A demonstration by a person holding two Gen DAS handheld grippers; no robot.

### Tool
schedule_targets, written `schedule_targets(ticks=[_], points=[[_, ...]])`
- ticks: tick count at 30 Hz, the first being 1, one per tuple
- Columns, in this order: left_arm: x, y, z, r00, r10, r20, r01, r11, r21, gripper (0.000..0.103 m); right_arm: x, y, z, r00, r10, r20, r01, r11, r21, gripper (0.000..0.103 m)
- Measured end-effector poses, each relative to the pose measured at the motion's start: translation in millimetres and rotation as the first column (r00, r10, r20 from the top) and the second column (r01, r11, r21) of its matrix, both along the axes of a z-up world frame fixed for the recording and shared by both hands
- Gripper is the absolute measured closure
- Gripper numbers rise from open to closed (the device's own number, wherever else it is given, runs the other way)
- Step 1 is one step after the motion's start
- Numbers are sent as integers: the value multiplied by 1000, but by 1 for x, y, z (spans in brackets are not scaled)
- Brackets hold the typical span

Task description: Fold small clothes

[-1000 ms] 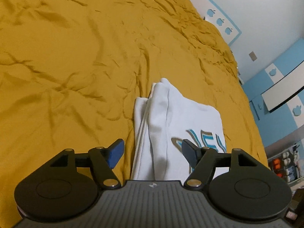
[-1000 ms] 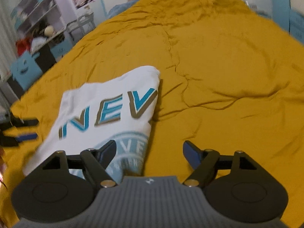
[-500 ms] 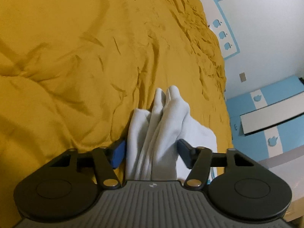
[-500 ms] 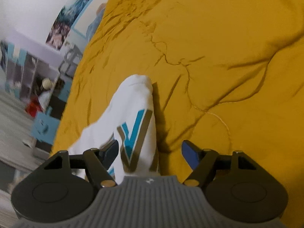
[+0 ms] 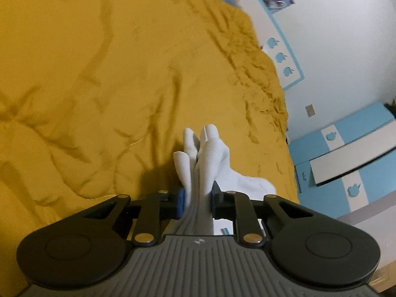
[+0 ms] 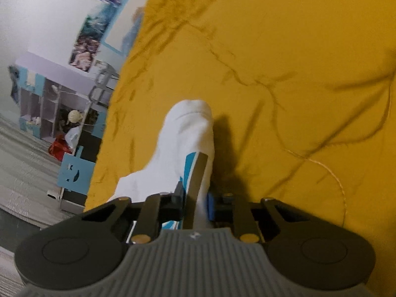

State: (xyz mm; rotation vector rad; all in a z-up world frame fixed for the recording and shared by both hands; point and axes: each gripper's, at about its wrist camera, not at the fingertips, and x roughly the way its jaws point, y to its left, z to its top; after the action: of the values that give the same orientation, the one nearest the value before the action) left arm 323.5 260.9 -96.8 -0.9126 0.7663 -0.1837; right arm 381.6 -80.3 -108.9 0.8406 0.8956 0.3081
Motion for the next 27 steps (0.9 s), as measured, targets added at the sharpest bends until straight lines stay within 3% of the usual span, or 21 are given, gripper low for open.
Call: schedule_targets(ticks=[5, 17, 22, 27], points=[[-28, -16, 48, 995, 13, 103, -21, 997, 75, 82, -20, 13, 55, 991, 40, 127, -30, 997, -75, 93], [-123, -53, 158, 956, -35, 293, -13, 987, 160, 82, -122, -15, 173, 948, 84, 308, -72, 996, -49, 93], [-155, -77, 185, 937, -81, 339, 25, 986, 167, 82, -167, -41, 216, 926, 92, 366, -75, 995, -61, 93], [-174, -98, 189, 935, -150, 321, 103, 982, 157, 82, -207, -75, 237, 930, 112, 350, -87, 992, -86, 93]])
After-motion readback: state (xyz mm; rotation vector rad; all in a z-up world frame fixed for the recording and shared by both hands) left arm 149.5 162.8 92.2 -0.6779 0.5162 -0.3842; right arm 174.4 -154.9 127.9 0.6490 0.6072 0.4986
